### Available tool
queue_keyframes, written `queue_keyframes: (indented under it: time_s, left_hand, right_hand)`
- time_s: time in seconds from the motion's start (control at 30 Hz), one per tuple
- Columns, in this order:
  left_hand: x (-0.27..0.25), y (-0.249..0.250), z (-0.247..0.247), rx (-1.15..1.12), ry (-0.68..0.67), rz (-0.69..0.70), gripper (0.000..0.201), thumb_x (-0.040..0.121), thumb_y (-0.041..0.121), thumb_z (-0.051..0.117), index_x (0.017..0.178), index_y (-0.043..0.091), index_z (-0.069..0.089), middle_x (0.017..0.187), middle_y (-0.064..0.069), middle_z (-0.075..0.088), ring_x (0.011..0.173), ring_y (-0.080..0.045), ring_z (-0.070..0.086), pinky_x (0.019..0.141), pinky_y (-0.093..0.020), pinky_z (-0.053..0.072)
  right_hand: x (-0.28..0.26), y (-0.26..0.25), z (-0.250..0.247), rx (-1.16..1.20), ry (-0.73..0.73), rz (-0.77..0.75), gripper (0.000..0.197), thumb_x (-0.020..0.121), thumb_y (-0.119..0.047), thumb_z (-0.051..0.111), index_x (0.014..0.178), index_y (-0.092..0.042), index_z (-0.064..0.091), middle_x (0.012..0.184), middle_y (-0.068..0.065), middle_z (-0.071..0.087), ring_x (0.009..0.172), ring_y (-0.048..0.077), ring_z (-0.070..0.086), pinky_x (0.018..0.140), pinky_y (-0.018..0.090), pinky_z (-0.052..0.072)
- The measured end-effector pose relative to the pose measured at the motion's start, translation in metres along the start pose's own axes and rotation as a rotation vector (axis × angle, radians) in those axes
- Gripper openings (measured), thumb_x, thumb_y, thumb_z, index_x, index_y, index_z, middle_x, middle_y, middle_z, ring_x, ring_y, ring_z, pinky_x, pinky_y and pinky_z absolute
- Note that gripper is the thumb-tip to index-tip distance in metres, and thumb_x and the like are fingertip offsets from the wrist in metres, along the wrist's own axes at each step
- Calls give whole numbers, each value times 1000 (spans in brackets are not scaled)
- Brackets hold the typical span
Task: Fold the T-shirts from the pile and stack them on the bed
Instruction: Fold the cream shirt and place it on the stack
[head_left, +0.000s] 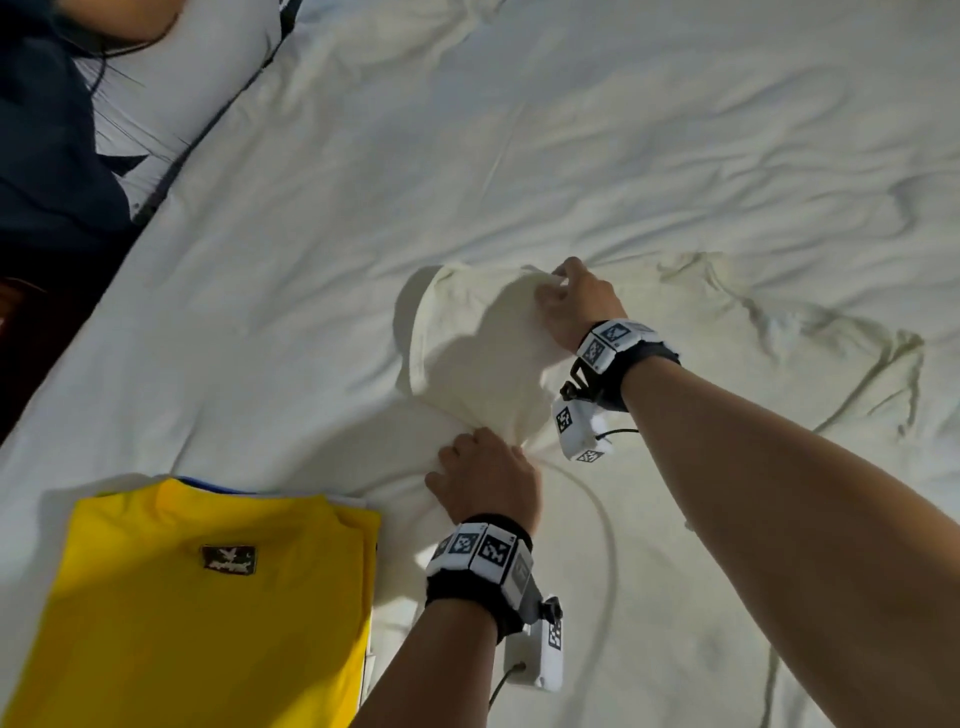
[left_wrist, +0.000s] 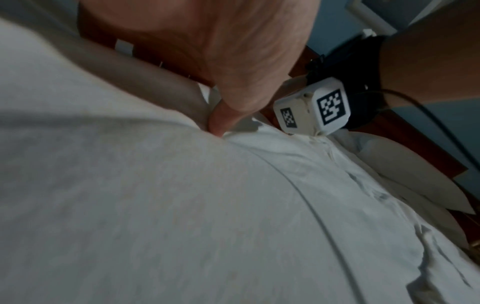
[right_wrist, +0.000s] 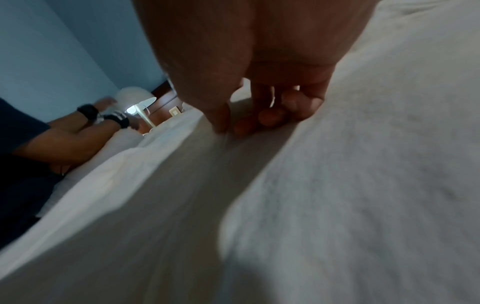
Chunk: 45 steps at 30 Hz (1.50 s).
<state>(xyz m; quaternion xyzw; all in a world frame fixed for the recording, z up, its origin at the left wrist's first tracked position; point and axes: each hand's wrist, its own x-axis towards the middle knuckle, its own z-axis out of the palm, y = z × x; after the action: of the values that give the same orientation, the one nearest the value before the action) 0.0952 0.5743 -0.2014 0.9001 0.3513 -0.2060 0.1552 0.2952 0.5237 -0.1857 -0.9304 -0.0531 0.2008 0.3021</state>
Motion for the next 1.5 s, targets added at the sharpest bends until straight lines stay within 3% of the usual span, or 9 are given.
queue_keyframes:
  time_s: [0.2, 0.37, 0.5, 0.63, 0.8, 0.97, 1.2, 1.3, 1.5]
  left_hand:
    - [-32, 11, -17, -237, 48, 141, 25, 105, 32, 42, 119, 13, 51, 115, -9, 65, 103, -36, 64, 77, -37, 40]
    - [-93, 46, 12, -206, 187, 342, 21, 94, 32, 67, 100, 16, 55, 70, 2, 64, 48, -23, 61, 45, -29, 44]
    - [-126, 83, 37, -96, 146, 464, 43, 62, 17, 90, 90, 16, 58, 59, 3, 56, 33, -19, 51, 37, -22, 30]
    - [-131, 109, 61, -10, 77, 476, 61, 30, 8, 90, 86, 11, 67, 61, -1, 60, 33, -24, 54, 34, -21, 36]
    - [-133, 107, 78, 23, 100, 389, 68, 55, 19, 87, 116, 9, 58, 89, -10, 66, 55, -28, 63, 42, -28, 45]
    - [-166, 55, 83, -8, 117, 429, 52, 60, 25, 84, 103, 17, 57, 80, -3, 58, 56, -21, 59, 42, -30, 44]
    - [-223, -66, 106, 40, 50, 485, 28, 81, 29, 60, 106, 16, 59, 77, -9, 64, 56, -25, 65, 41, -29, 51]
    - [-241, -104, 110, 174, -15, 480, 58, 62, 31, 87, 110, 20, 57, 74, -7, 65, 49, -26, 62, 39, -29, 46]
    - [-280, -143, 77, 285, -65, 483, 50, 37, 35, 88, 81, 17, 74, 46, -1, 56, 32, -24, 56, 35, -26, 43]
  right_hand:
    - [-34, 29, -30, 180, 142, -80, 20, 100, -36, 57, 108, -18, 62, 91, 0, 62, 81, 20, 56, 64, 26, 38]
    - [-58, 73, -80, 77, 152, -131, 17, 98, -31, 61, 107, -17, 66, 94, 0, 64, 86, 18, 58, 71, 24, 35]
    - [-66, 107, -108, -40, 118, -144, 10, 96, -28, 63, 104, -22, 68, 100, 3, 69, 94, 23, 63, 77, 28, 43]
    - [-67, 124, -121, -159, 94, -128, 20, 97, -25, 61, 115, -21, 66, 108, 8, 68, 93, 28, 63, 74, 31, 44]
    - [-103, 123, -108, -422, 153, -190, 44, 101, -34, 53, 139, -19, 39, 125, 14, 55, 105, 37, 59, 75, 44, 52]
    - [-210, 128, -57, -382, -26, -249, 30, 103, -32, 41, 131, -21, 39, 101, 15, 67, 81, 38, 65, 65, 41, 50]
    - [-318, 141, 13, -317, -124, 40, 29, 100, -47, 39, 118, -24, 35, 89, 9, 66, 72, 34, 63, 62, 39, 47]
    - [-339, 140, 33, -184, -131, 175, 40, 96, -45, 49, 125, -20, 37, 100, 9, 61, 83, 34, 62, 70, 39, 47]
    - [-368, 133, 44, 148, -105, 236, 30, 93, -12, 58, 122, -15, 50, 107, 13, 62, 86, 30, 61, 65, 30, 49]
